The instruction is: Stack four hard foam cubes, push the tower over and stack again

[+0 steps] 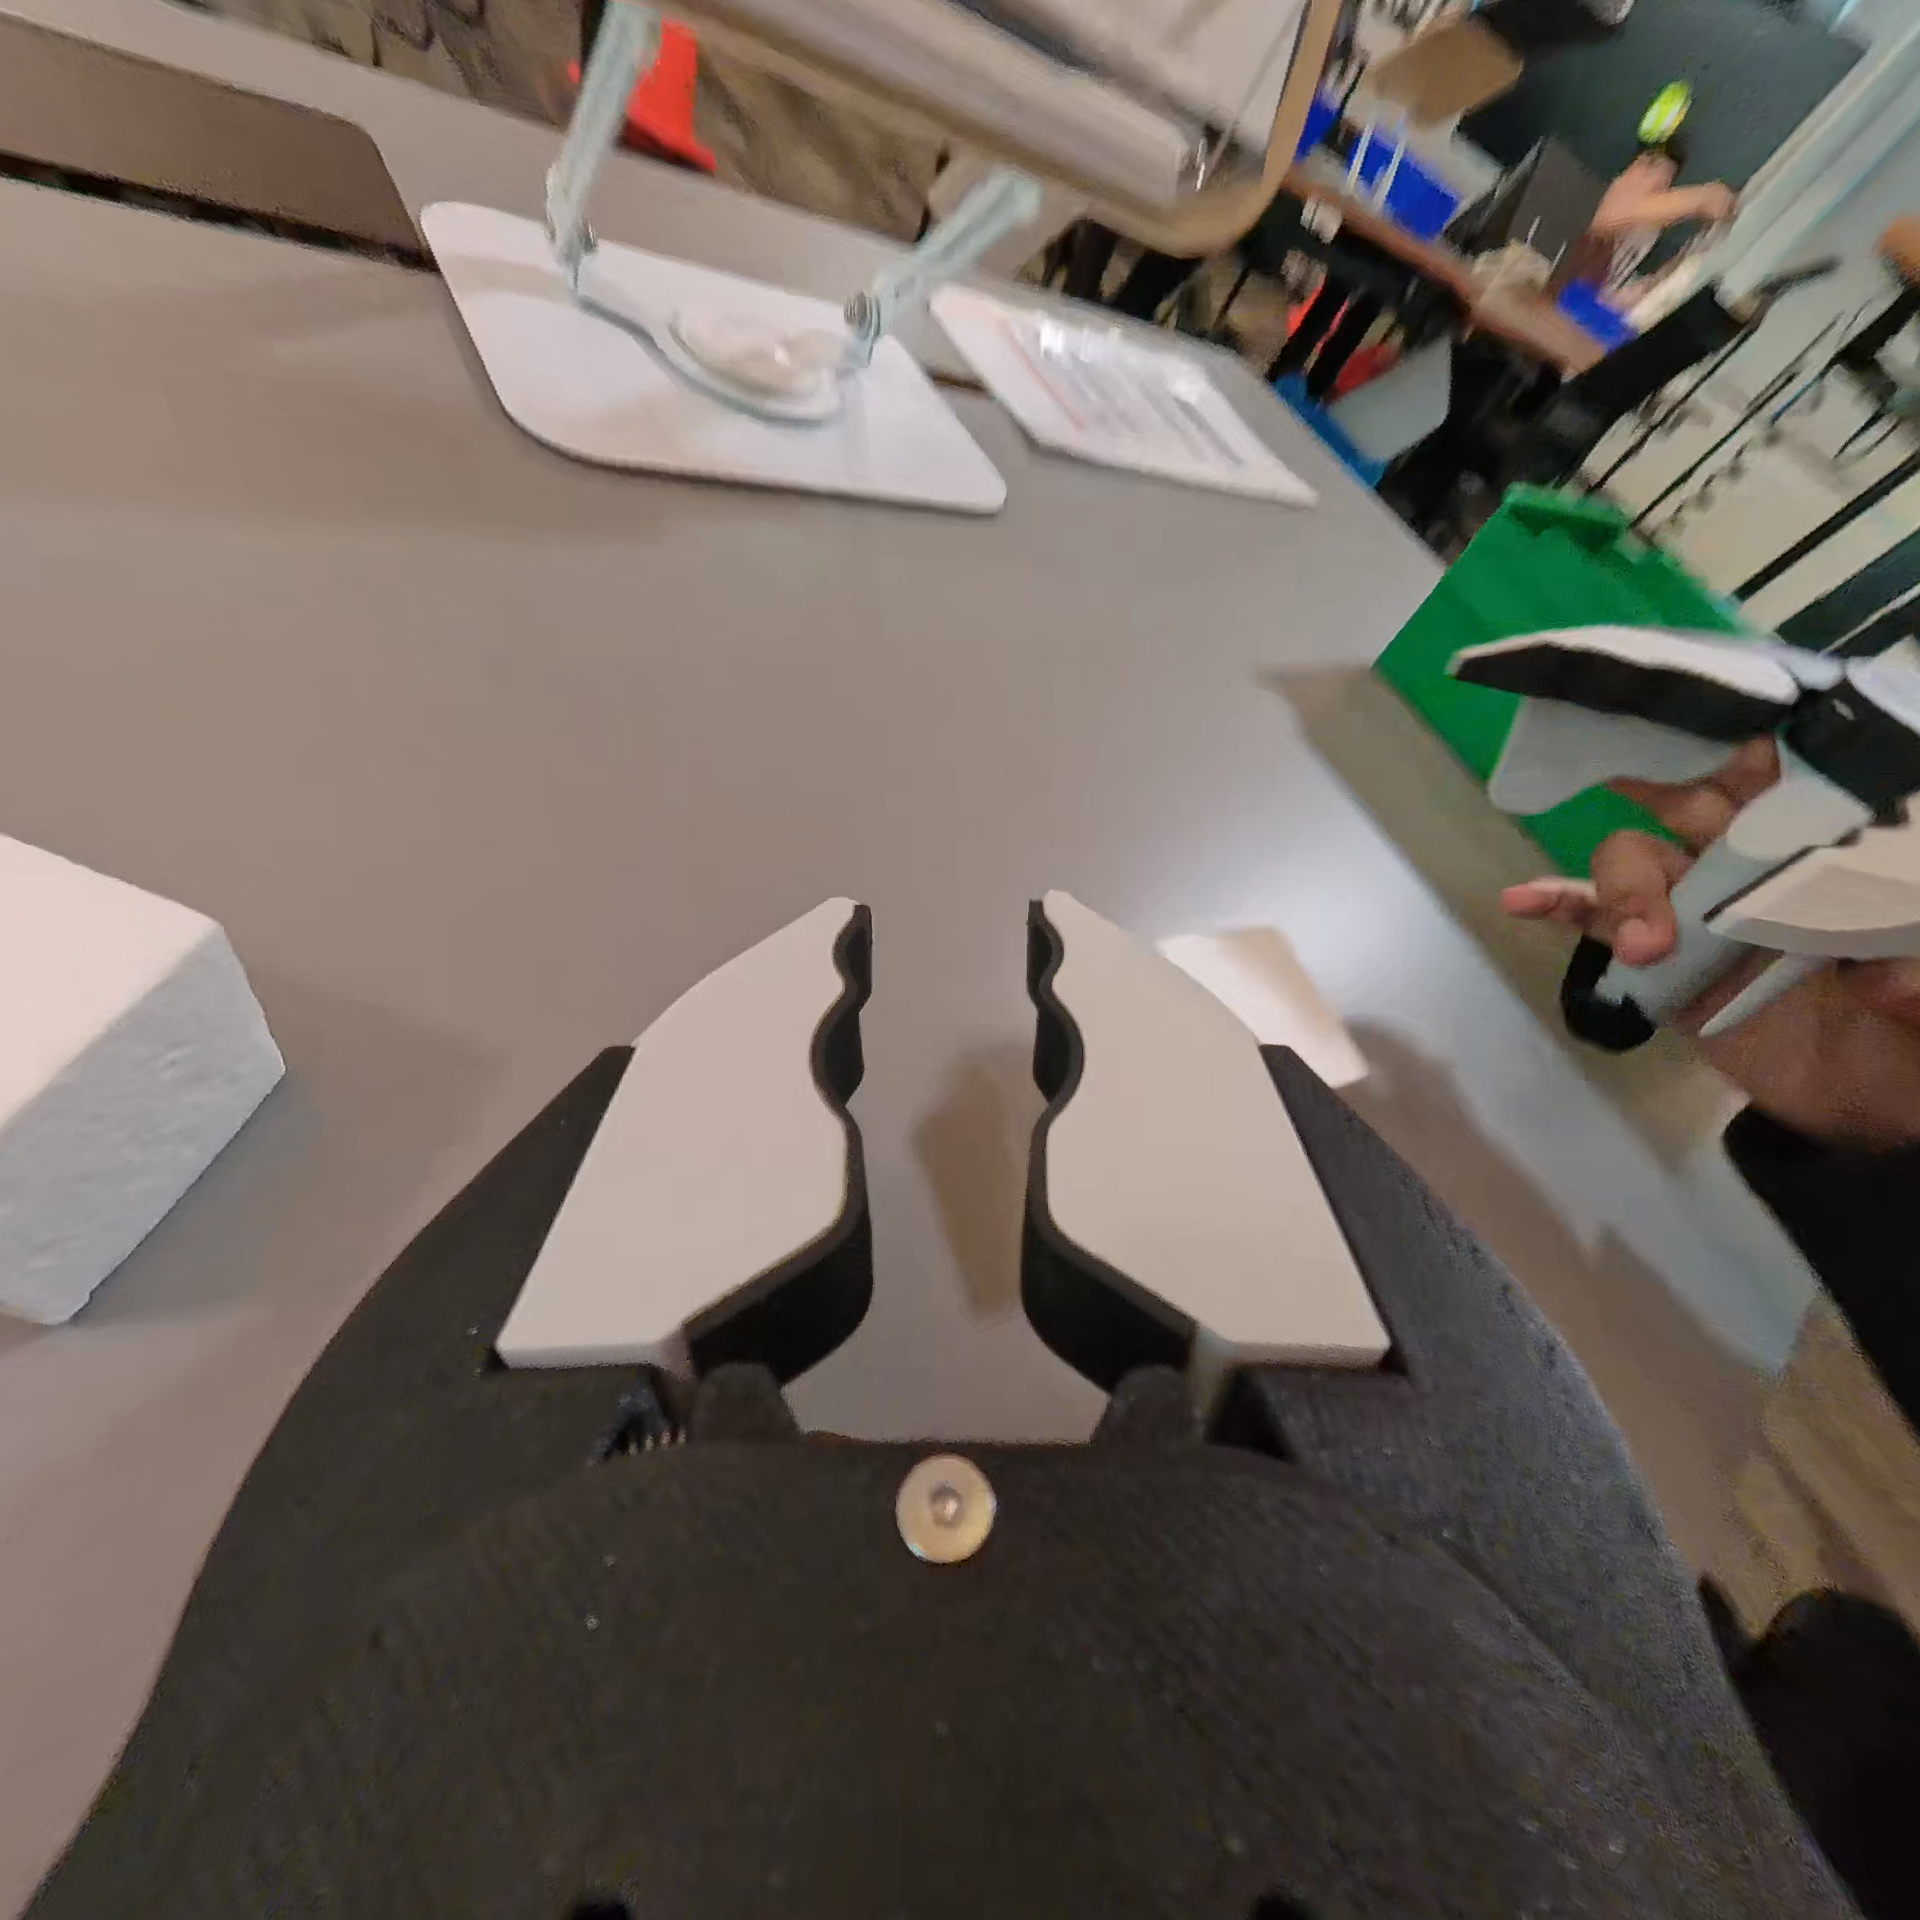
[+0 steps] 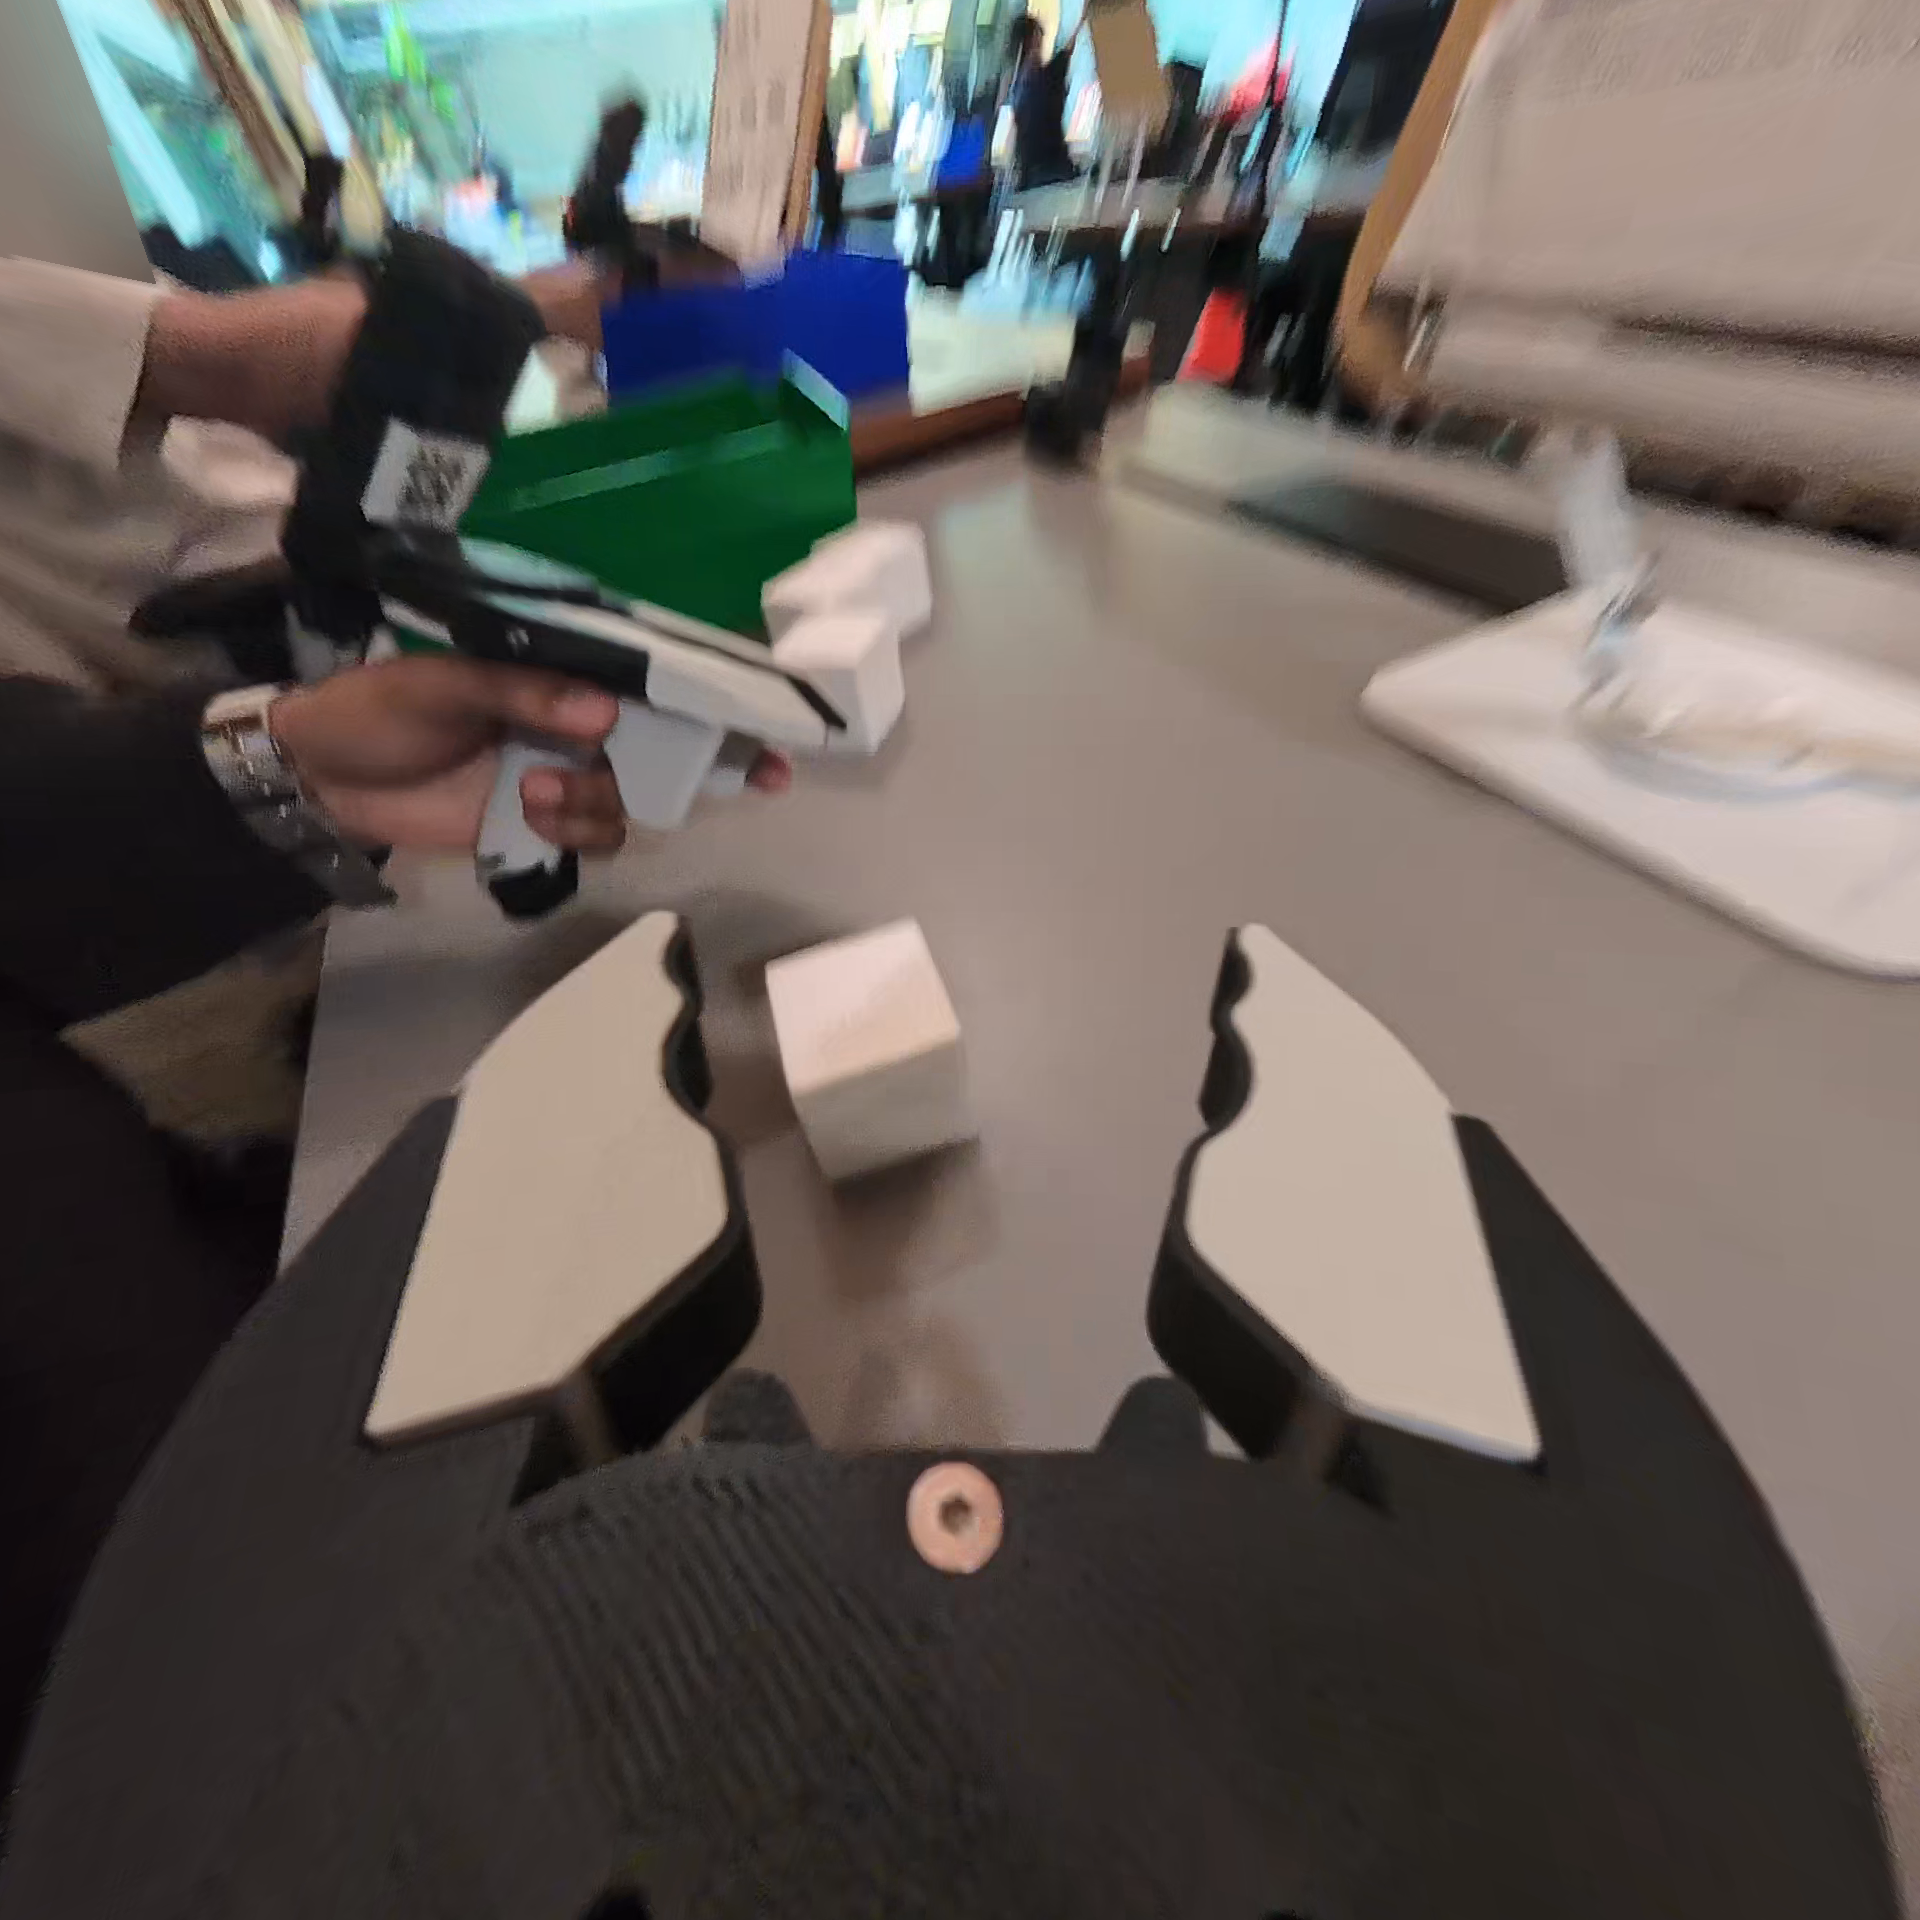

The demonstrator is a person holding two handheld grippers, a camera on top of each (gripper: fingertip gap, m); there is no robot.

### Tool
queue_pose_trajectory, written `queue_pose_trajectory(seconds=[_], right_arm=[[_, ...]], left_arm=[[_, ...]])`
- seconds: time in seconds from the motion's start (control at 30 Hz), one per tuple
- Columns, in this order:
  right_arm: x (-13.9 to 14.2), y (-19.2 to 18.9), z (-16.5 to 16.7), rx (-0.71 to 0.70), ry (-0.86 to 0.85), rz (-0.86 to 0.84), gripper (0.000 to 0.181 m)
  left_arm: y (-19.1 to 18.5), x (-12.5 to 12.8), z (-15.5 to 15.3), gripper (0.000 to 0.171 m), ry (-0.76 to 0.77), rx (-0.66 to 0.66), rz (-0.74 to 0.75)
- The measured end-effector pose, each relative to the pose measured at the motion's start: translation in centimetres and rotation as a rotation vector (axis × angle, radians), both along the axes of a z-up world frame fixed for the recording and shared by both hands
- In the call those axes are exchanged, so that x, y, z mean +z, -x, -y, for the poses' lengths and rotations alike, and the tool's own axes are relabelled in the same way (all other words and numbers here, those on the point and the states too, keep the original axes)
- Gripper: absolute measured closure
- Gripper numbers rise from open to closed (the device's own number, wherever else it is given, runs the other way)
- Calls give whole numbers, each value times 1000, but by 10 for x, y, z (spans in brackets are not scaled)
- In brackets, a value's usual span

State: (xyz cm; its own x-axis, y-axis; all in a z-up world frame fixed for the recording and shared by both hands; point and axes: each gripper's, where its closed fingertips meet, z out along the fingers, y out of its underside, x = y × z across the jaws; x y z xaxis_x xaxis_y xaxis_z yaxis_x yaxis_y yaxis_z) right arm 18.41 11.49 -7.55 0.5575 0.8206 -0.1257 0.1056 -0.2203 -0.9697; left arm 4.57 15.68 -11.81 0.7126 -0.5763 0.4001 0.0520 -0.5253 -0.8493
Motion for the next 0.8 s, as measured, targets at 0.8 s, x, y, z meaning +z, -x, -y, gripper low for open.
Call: queue_pose_trajectory(seconds=[0.8], right_arm=[[11,-31,63,-336,-240,55,92]], left_arm=[[39,1,44,144,-16,78,-5]])
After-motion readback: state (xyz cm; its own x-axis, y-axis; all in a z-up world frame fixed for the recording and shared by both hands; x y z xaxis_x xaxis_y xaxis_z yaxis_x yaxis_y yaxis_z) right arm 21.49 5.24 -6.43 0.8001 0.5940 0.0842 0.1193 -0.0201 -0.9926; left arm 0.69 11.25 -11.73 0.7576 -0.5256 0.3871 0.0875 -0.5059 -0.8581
